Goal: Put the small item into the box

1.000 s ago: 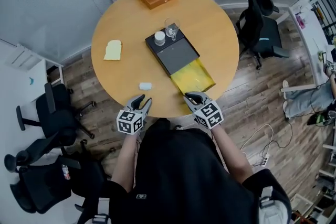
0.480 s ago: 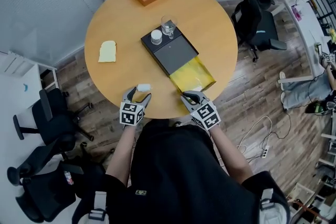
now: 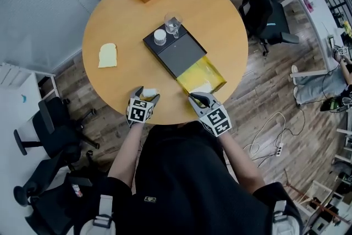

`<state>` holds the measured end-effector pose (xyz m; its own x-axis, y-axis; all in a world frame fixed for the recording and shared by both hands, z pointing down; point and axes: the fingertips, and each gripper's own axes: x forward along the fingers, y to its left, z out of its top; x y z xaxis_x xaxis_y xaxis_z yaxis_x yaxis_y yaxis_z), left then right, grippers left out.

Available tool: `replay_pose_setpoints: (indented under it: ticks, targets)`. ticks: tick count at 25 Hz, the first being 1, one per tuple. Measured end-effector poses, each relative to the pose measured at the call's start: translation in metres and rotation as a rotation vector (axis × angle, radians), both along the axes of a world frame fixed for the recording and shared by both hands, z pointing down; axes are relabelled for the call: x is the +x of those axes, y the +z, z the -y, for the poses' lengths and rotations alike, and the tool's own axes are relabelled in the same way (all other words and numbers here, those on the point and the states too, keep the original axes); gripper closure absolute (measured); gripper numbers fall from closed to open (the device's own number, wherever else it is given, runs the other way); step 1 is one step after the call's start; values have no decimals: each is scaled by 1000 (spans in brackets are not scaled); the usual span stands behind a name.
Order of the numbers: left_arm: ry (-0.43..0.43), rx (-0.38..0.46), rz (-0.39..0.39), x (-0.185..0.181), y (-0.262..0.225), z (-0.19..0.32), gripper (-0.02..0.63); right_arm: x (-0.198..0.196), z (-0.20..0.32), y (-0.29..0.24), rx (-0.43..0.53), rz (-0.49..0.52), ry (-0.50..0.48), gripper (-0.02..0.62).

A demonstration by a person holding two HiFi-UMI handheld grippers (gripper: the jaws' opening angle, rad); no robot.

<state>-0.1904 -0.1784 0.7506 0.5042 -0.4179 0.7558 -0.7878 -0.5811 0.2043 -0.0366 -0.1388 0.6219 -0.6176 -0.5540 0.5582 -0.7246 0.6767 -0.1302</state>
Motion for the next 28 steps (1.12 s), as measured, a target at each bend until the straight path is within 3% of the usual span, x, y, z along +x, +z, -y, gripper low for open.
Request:
replay_pose_setpoints:
  ticks: [10,18,22,28]
  targets:
    - [111,9,137,3,10,10,262,15,0,15,-35,-13,60,572]
    - [151,-30,136,7,28,10,264,15,5,17,-33,-25,79,572]
    - [136,-59,124,7,32,6,314,20,4,18,-40,-29,91,572]
    - [154,-43,134,8,33,10,333,26,7,19,-45,-24,98,572]
